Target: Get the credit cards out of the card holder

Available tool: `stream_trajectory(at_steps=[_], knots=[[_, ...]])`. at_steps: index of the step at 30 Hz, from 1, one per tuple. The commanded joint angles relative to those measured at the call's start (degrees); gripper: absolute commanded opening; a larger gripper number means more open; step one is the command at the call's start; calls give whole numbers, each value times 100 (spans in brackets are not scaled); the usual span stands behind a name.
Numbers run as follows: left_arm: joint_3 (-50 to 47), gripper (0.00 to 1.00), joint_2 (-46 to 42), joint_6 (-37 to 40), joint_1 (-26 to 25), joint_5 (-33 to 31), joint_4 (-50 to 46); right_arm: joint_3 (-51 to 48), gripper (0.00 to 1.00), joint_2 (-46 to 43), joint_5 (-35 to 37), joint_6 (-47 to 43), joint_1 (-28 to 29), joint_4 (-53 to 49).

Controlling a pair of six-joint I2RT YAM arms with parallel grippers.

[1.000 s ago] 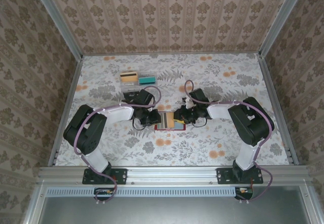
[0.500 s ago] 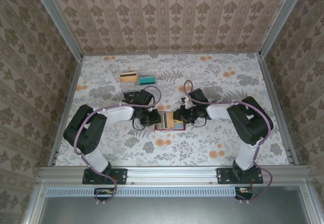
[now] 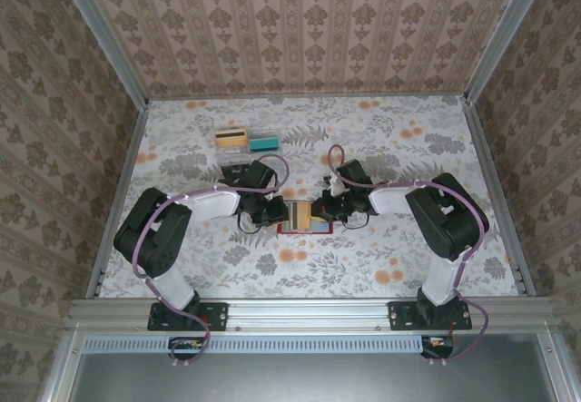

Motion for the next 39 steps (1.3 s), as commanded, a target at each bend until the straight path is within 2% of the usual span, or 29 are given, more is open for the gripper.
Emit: stream_trajectory(at_steps=[1,11,18,21,23,27,28,34,39], knots=[[-160,16,129,77,23,-156,-363,-186,3,-142,-65,-123,-128,-150],[-196,16,45,88,58,-171,-368,-565,0,-684,-74,-322,-483,-408],[-190,18,-332,-21,160,-99,-264,-606,0,-1243,-80,-575,-630,-829],[-145,24,-597,-132,264,31,-169,-606,0,-1485,-93,-638,-692,-995],[-136,32,-807,-261,360,169,17,-594,0,-1676,-161,-643,-735,-1073],[-120,50,-1270,-575,545,417,490,-395,0,-2096,-270,-711,-749,-1275],[-129,52,-1380,-658,597,504,651,-310,0,-2177,-311,-746,-747,-1313],[-319,55,-1761,-1435,924,1033,1996,269,0,-2434,-543,-747,-753,-1295],[-535,57,-1824,-2082,1193,1401,3285,584,0,-2311,-898,-333,-749,-631]])
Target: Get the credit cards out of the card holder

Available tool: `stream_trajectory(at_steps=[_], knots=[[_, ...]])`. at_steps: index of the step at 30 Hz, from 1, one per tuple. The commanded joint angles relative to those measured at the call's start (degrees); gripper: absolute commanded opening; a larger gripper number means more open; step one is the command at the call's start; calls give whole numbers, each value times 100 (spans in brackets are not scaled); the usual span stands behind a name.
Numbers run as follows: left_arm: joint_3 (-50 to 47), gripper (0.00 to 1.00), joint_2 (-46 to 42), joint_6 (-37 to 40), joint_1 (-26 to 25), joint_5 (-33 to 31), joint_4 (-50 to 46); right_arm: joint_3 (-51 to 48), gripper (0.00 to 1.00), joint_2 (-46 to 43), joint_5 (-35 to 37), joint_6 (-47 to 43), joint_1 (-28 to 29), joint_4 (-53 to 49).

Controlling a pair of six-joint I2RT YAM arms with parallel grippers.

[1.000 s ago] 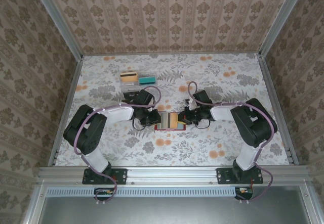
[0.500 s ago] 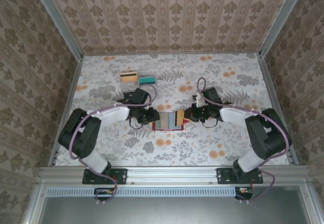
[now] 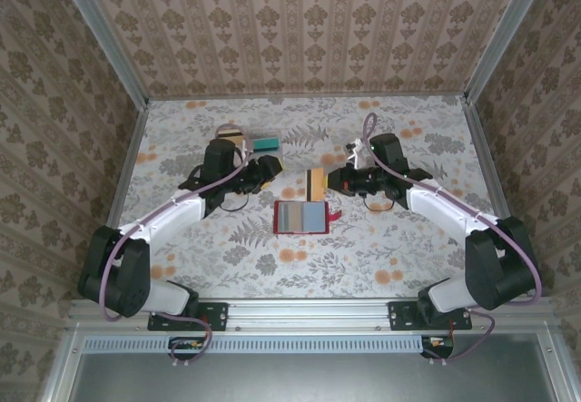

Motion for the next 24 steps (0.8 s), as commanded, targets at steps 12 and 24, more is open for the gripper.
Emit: stream_trajectory(at_steps=[12,24], knots=[[-65,46,116,-764,11,954,1712,338,0,309,-732,933,77,1537],[-7,41,295,-746,-318,1132,1785,475,0,606,-753,1166,161,1913]])
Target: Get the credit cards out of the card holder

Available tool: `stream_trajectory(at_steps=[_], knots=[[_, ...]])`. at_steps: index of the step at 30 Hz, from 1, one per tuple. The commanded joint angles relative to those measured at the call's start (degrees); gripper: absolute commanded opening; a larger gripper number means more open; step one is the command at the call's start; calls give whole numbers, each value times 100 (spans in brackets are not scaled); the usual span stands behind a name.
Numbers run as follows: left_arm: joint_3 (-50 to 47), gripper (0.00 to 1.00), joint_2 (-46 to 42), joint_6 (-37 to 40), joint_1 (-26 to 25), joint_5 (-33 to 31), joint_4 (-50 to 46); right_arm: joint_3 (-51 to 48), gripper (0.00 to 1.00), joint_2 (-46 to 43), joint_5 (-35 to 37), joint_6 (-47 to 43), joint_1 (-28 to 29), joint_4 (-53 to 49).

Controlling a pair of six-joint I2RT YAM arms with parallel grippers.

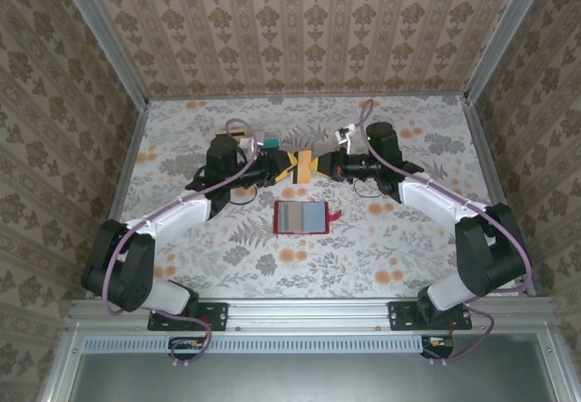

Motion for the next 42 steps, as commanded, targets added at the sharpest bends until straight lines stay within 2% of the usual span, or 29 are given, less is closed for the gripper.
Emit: stream_trajectory(at_steps=[1,11,21,25,28,35,36,37,40,41,42], knots=[[28,40,77,-16,-17,158,203,225,0,95,-209,112,47,306],[-146,40,-162,-35,215,-124,94,215,0,26,-149,-42,36,54],[-50,40,-35,-7,131,57,186,246,0,120,-209,72,73,211],[35,36,35,-16,32,166,304,238,0,194,-210,91,116,245],[43,28,27,-29,28,187,331,213,0,223,-184,58,117,213],[6,17,-50,-67,28,195,416,180,0,272,-139,-17,107,165],[16,13,-63,-54,28,195,385,181,6,284,-126,-41,102,130],[21,10,-72,-23,29,199,332,188,21,294,-114,-60,98,95],[74,5,-114,145,58,192,50,177,35,295,-99,-111,71,24],[93,5,-133,218,71,194,-66,170,43,281,-80,-134,55,-24],[109,3,-161,317,107,195,-231,166,57,250,-46,-177,40,-109]])
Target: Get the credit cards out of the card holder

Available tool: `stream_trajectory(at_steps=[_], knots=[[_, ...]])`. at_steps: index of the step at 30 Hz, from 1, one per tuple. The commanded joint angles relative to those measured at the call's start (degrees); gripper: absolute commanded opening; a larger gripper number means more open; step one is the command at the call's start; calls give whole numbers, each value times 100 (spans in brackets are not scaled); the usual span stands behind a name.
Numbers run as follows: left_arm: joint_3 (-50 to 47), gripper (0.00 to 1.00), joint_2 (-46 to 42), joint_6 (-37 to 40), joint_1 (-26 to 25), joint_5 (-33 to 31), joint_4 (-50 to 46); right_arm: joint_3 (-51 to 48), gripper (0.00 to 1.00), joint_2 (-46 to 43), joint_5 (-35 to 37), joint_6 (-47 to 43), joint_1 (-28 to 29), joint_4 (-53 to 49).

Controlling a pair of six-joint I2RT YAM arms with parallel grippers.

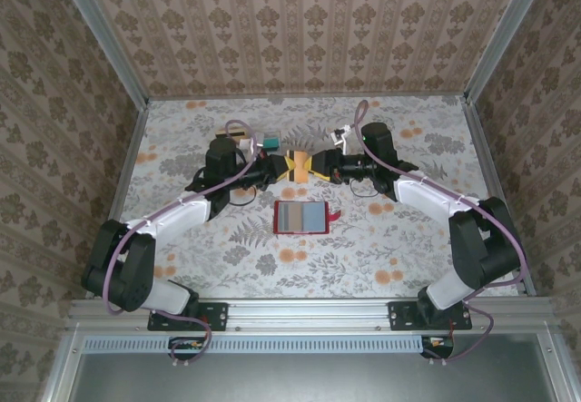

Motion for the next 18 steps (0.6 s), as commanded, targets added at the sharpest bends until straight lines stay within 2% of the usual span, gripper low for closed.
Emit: stream_trajectory(at_steps=[1,3,5,7,10,13,18], knots=[[229,2,-185,424,106,130,-484,98,66,-32,9,-219,-57,-226],[366,0,-281,840,184,110,-1126,100,79,-119,84,-351,-103,-441],[712,0,-359,1645,368,-46,-2326,91,90,-231,167,-476,-143,-616],[1250,0,-393,2743,401,-494,-3774,94,99,-351,285,-631,-166,-827],[1843,0,-376,3983,468,-1340,-5008,119,100,-488,409,-797,-175,-1065],[2084,0,-433,4978,548,-2051,-5371,126,100,-574,498,-873,-172,-1185],[2139,0,-604,7072,562,-2940,-5184,157,100,-700,577,-951,-185,-1312]])
